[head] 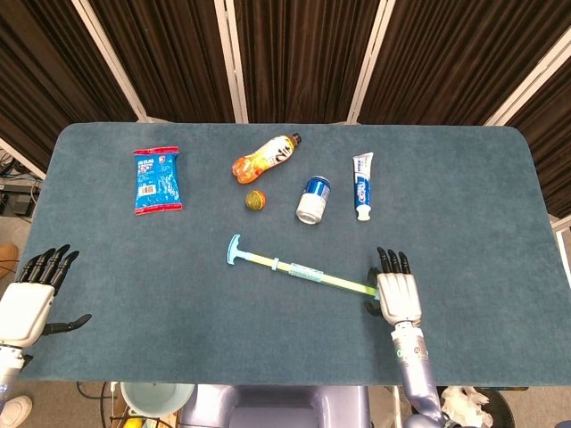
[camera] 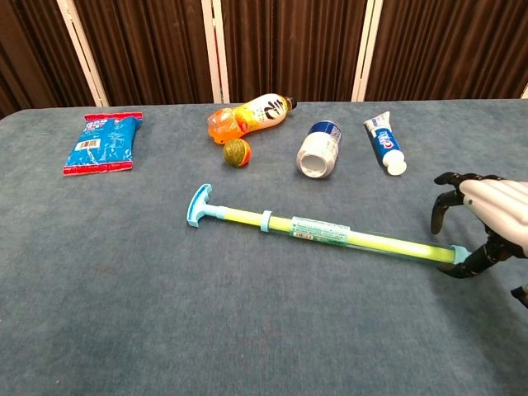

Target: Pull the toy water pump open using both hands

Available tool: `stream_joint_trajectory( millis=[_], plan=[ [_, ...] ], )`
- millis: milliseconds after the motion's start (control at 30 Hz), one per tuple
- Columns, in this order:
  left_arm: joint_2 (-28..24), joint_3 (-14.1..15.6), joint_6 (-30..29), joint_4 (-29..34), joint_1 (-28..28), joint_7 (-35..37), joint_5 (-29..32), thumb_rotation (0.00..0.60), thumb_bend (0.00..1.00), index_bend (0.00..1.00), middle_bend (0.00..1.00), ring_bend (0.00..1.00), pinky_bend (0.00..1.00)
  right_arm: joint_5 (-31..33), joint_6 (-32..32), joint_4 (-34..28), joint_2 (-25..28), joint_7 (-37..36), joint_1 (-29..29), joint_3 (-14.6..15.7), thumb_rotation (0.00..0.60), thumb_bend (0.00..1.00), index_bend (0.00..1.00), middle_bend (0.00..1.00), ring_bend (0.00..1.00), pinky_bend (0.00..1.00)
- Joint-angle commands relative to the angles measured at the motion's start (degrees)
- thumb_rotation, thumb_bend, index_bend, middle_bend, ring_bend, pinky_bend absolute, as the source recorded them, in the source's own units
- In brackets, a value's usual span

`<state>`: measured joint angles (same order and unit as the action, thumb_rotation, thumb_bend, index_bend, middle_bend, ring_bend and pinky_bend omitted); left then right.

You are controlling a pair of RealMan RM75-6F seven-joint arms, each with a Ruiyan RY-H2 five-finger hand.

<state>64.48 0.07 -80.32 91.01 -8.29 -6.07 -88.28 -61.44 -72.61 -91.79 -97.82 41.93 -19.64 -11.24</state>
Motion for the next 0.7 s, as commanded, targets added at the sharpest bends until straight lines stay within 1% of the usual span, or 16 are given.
stream_joint_trajectory(
  millis=[33,267,433,700],
  plan=[
    [0.01,0.04,-0.03,0.03,0.02,-0.09,-0.03,0.6,0.0,0.0,0.0,0.0,0.1,0.39,-0.3,0.26,-0.46,0.4,-0.12,0.31,0.6,0.27,0.46,0.08,0.0,0.0],
    [0.11,0.06,-0.01,0.14,-0.03,-0.39,0.04,0.6,0.0,0.0,0.0,0.0,0.1,1.26,-0.12,2.08,-1.98,0.18,-0.82,0.57,0.6,0.3,0.47,0.08,0.0,0.0],
    [0.1,0.05,0.03,0.11,-0.07,-0.39,0.11,0.6,0.0,0.0,0.0,0.0,0.1,1.54,-0.15,3.77,-2.91,0.24,-1.37,0.53,0.6,0.31,0.47,0.08,0.0,0.0],
    [0.09,0.08,0.12,0.24,-0.14,-0.46,0.15,0.6,0.0,0.0,0.0,0.0,0.1,1.25,-0.65,4.85,-3.52,0.03,-1.72,1.08,0.6,0.31,0.48,0.08,0.0,0.0]
  ],
)
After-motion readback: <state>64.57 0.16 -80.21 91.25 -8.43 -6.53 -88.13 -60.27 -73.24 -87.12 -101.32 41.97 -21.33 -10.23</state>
